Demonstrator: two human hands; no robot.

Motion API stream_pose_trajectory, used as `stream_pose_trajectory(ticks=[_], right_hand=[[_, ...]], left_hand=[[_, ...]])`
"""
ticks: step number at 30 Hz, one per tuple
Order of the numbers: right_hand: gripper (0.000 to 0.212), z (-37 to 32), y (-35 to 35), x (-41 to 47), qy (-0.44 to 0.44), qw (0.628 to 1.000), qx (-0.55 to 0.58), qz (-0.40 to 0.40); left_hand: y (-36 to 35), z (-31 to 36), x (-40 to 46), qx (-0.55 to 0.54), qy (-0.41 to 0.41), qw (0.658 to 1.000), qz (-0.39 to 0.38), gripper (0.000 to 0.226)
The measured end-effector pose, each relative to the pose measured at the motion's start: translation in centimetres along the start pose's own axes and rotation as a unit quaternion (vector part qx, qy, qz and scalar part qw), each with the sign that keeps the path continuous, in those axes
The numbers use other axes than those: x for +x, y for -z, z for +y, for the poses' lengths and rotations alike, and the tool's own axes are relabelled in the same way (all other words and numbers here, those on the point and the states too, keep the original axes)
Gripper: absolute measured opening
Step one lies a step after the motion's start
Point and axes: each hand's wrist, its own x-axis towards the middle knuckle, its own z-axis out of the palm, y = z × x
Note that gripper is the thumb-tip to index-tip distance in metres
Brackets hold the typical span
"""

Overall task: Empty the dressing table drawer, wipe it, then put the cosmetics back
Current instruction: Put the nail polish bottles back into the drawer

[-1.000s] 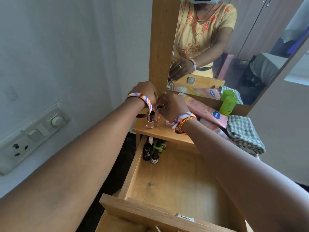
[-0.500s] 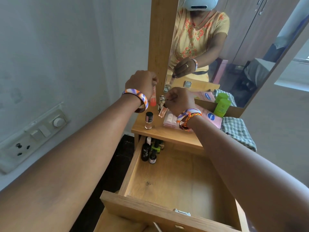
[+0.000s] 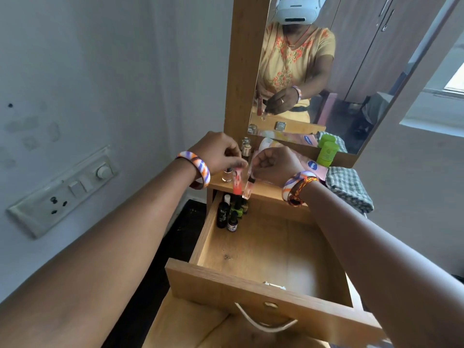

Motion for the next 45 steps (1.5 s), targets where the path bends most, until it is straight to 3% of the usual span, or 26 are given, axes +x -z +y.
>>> stream_pose_trajectory(ticks=[5,8,13,27,38,45], right_hand=[[0.029,0.9,-2.4,-2.1,-0.005,0.998,-0.027,-0.060],[0.013,1.6,-4.2,-2.8,-0.003,0.994,-0.059,-0.093],[0.018,2.7,-6.6,-3.2,-0.014,0.985,-0.099,-0.143],[0.015,4.0,-10.2,-3.8,-0.015,0.989,-0.089,-0.120],[0.016,4.2,-11.0,-3.9,-0.007,0.987,-0.089,-0.134],[0.027,3.9,-11.2,-4.1,-0.014,0.983,-0.089,-0.158]], left_hand=[[-2.0,-1.5,-1.3,0.032,0.021,0.997,-0.065,0.018],[-3.5,-2.5,-1.7,0.045,0.035,0.994,-0.091,0.017],[-5.8,-4.2,-2.4,0.049,0.062,0.988,-0.132,0.023],[-9.6,-7.7,-3.4,0.073,0.074,0.982,-0.161,0.030],[-10.0,-7.8,-3.3,0.091,0.059,0.979,-0.175,0.019],[-9.8,-7.7,-3.4,0.089,0.060,0.977,-0.186,0.013]])
